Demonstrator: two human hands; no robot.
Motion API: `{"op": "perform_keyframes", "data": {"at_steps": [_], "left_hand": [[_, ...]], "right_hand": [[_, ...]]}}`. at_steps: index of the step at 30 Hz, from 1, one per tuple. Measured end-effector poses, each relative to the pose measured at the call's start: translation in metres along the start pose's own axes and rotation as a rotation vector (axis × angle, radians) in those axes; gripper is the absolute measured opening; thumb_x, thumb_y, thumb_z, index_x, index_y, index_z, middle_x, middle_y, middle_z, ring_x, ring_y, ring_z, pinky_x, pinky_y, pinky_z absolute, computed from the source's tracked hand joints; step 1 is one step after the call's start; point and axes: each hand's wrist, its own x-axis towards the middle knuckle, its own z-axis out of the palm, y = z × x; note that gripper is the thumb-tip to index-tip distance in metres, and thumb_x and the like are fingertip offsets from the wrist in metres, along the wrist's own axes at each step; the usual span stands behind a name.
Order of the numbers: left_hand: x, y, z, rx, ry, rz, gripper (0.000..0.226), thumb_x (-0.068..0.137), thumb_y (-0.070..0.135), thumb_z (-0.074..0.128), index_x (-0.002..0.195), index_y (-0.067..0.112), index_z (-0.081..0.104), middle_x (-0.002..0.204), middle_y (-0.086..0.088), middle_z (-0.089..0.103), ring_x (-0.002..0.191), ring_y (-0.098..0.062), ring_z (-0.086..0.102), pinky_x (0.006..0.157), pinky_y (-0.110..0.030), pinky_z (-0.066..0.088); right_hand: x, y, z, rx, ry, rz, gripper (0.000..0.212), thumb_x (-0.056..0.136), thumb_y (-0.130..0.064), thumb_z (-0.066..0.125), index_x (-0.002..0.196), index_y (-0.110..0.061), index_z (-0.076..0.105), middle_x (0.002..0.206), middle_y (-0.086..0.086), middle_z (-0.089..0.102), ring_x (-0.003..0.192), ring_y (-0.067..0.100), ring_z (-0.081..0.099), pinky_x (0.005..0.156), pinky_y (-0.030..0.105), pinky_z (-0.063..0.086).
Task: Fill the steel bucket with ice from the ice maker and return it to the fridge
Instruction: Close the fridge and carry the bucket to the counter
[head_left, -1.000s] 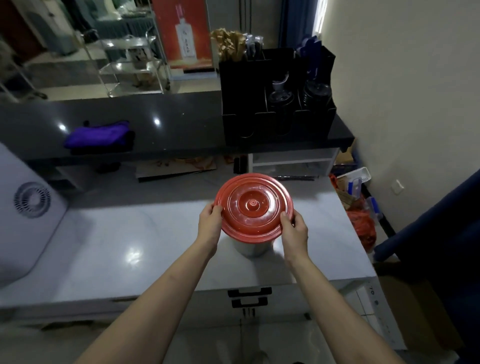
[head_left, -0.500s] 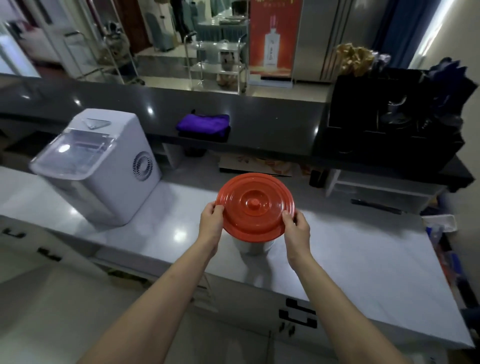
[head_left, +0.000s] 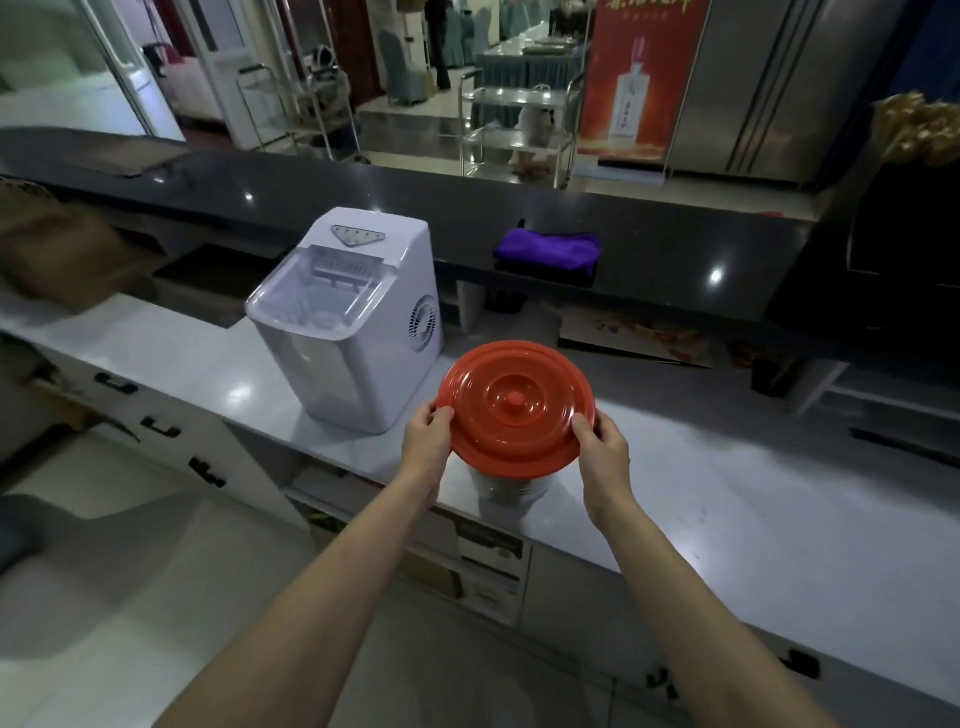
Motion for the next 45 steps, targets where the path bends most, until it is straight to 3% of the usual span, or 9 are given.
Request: {"op": "perform_keyframes", "data": {"at_steps": [5,9,13,25,29,36,40,45], "left_hand": [[0.021,0.007,-0.028,0.006,-0.049,0.003,0.051,0.079,0.036,0.056,0.124,0.014,0.066,0.099,-0.003,0.070,0.092,-0.018,0.065,0.095,-0.046,0.057],[0.043,0.011,-0.036,0.011,-0.067,0.037,0.029,0.090,0.030,0.055,0.113,0.021,0.069,0.101,-0.005,0.073,0.096,-0.020,0.067,0.096,-0.047,0.058],[0.069,0.014,-0.033,0.016,-0.067,0.049,0.018,0.099,0.019,0.053,0.105,0.019,0.069,0.089,-0.002,0.069,0.087,-0.018,0.062,0.095,-0.047,0.056],[0.134,0.021,-0.020,0.081,-0.064,0.018,0.015,0.091,0.023,0.055,0.093,0.019,0.069,0.077,0.002,0.067,0.079,-0.019,0.059,0.079,-0.042,0.051],[0.145,0.017,-0.020,0.099,-0.077,0.013,0.013,0.089,0.023,0.055,0.085,0.019,0.067,0.074,0.001,0.063,0.079,-0.020,0.055,0.075,-0.038,0.047],[0.162,0.008,-0.027,0.129,-0.180,0.006,0.019,0.094,0.024,0.057,0.102,0.017,0.073,0.086,0.002,0.072,0.085,-0.014,0.063,0.083,-0.038,0.053],[0.170,0.007,-0.034,0.129,-0.233,0.013,0.017,0.099,0.016,0.056,0.097,0.018,0.072,0.085,0.002,0.071,0.083,-0.013,0.061,0.081,-0.035,0.050],[0.179,0.003,-0.038,0.136,-0.292,-0.010,0.019,0.098,0.021,0.058,0.111,0.017,0.071,0.104,-0.007,0.075,0.096,-0.017,0.066,0.094,-0.039,0.053]], "right_hand": [[0.001,-0.001,0.032,0.002,0.010,0.000,0.028,0.108,-0.031,0.054,0.129,-0.020,0.068,0.114,-0.001,0.073,0.108,0.013,0.067,0.091,0.028,0.053],[0.016,-0.003,0.049,0.018,0.025,0.024,0.028,0.106,-0.029,0.057,0.130,-0.018,0.068,0.115,0.000,0.074,0.110,0.014,0.067,0.091,0.028,0.053],[0.038,-0.002,0.063,0.022,0.031,0.032,0.025,0.106,-0.027,0.057,0.127,-0.018,0.069,0.113,-0.001,0.074,0.107,0.012,0.068,0.086,0.025,0.052],[0.092,0.011,0.088,0.008,0.079,0.046,0.015,0.106,-0.027,0.058,0.117,-0.026,0.067,0.111,-0.004,0.073,0.105,0.010,0.067,0.083,0.022,0.050],[0.098,0.019,0.093,-0.003,0.097,0.059,0.022,0.105,-0.027,0.059,0.124,-0.021,0.069,0.113,-0.003,0.074,0.106,0.011,0.068,0.087,0.024,0.052],[0.098,0.029,0.101,-0.005,0.208,0.070,0.027,0.105,-0.028,0.060,0.128,-0.019,0.068,0.114,-0.003,0.074,0.107,0.012,0.068,0.085,0.024,0.053],[0.091,0.030,0.110,0.009,0.281,0.077,0.023,0.103,-0.027,0.061,0.124,-0.020,0.071,0.112,-0.003,0.075,0.107,0.012,0.068,0.089,0.027,0.054],[0.083,0.028,0.117,0.033,0.350,0.076,0.023,0.103,-0.025,0.062,0.124,-0.020,0.070,0.112,-0.005,0.074,0.105,0.009,0.068,0.083,0.022,0.052]]}}
